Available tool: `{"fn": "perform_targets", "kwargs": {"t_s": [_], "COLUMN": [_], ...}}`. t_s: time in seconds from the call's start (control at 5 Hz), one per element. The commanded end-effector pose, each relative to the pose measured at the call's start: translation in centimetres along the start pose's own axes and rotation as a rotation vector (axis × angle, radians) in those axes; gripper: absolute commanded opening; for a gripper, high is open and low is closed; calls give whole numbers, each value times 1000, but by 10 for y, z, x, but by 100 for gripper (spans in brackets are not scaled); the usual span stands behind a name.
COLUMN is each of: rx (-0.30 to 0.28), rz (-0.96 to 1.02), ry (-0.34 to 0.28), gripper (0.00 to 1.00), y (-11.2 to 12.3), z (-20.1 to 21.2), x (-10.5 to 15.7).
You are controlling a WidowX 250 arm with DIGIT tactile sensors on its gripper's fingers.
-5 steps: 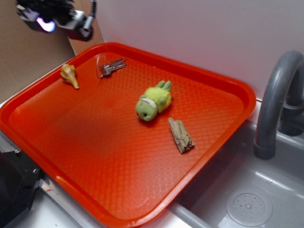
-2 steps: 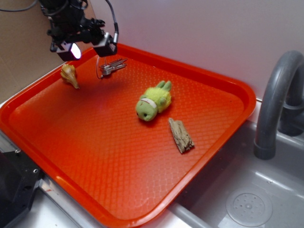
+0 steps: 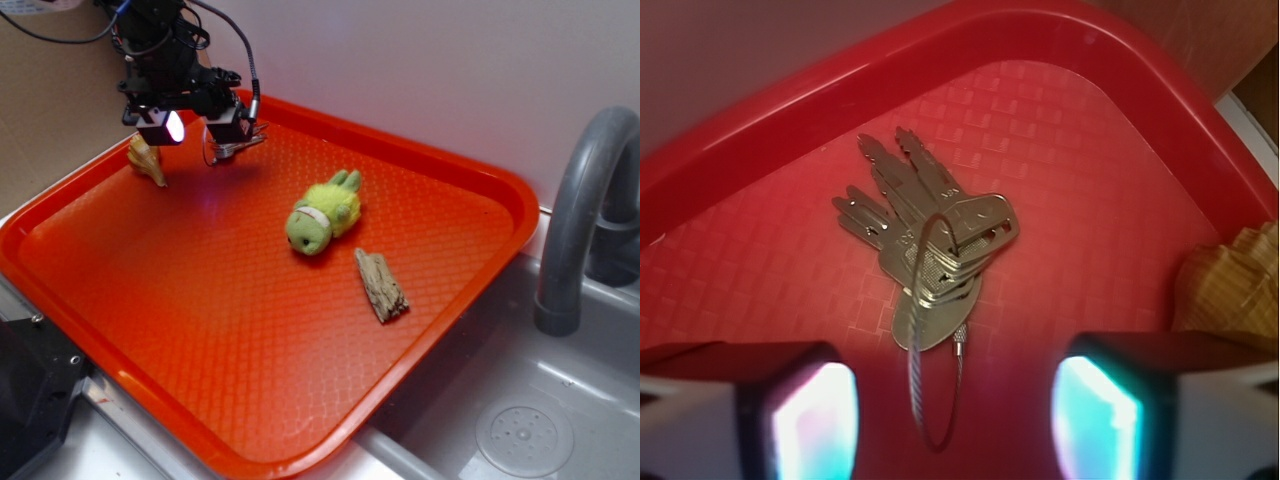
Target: Grab the silver keys.
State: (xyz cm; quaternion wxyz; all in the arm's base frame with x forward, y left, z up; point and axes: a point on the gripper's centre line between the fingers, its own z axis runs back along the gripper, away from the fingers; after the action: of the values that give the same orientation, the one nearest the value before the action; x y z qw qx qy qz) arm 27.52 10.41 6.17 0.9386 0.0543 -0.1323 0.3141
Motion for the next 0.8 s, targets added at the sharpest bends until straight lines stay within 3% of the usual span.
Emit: {"fn": "perform_targets", "kwargs": {"t_s": [0.0,0.4,0.6], "rx": [38,56,10], "rz": [-6,-19,-107], "ry": [-19,10,-15], "gripper": [0,0,0], "y": [5,6,5], "z": [2,-4,27], "x": [8,9,12]}}
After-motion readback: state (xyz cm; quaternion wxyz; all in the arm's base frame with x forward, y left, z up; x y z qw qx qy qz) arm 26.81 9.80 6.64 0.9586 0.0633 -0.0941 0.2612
